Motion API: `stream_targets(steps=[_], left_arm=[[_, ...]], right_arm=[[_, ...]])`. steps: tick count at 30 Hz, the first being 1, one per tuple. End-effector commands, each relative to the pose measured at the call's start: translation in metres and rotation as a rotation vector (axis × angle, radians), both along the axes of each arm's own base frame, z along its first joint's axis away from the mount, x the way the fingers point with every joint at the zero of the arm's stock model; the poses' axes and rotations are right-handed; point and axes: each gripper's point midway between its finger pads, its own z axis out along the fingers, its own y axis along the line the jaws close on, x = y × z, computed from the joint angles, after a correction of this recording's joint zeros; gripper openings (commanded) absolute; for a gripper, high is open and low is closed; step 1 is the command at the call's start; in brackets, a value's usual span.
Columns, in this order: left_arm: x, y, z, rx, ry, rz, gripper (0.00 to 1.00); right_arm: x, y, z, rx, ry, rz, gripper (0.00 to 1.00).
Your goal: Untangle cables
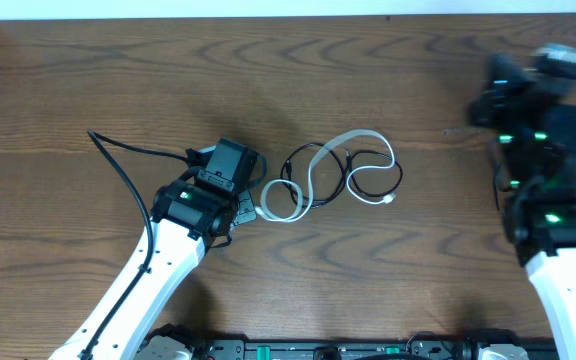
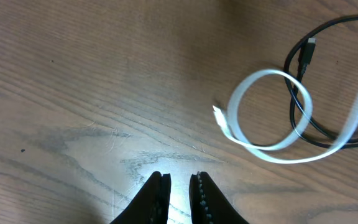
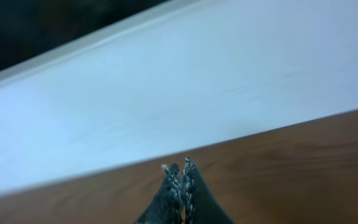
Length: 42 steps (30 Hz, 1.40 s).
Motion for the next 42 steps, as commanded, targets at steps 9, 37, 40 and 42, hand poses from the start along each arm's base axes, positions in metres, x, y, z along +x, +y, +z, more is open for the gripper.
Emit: stream_targets(steps=[9,37,40,42], left_arm=[[0.001,0.005,-0.001,0.021,-0.002,0.019,0.17],[0.001,0.005,-0.001,0.020,-0.002,0.019,0.17],[0.001,0.005,-0.001,0.020,-0.002,0.019,0.17],[0.001,0.005,-0.001,0.020,-0.002,0.019,0.17]], right_arm=[[-0.009,-0.008,-0.102,0.079,0.392,0.133,0.15],[-0.068,0.214,-0.294,0.178,0.932,0.988,0.33],[-0.069,0.217,-0.304,0.133,0.952,0.963,0.32],[-0.068,0.216,-0.308,0.098,0.957,0.937,0.32]])
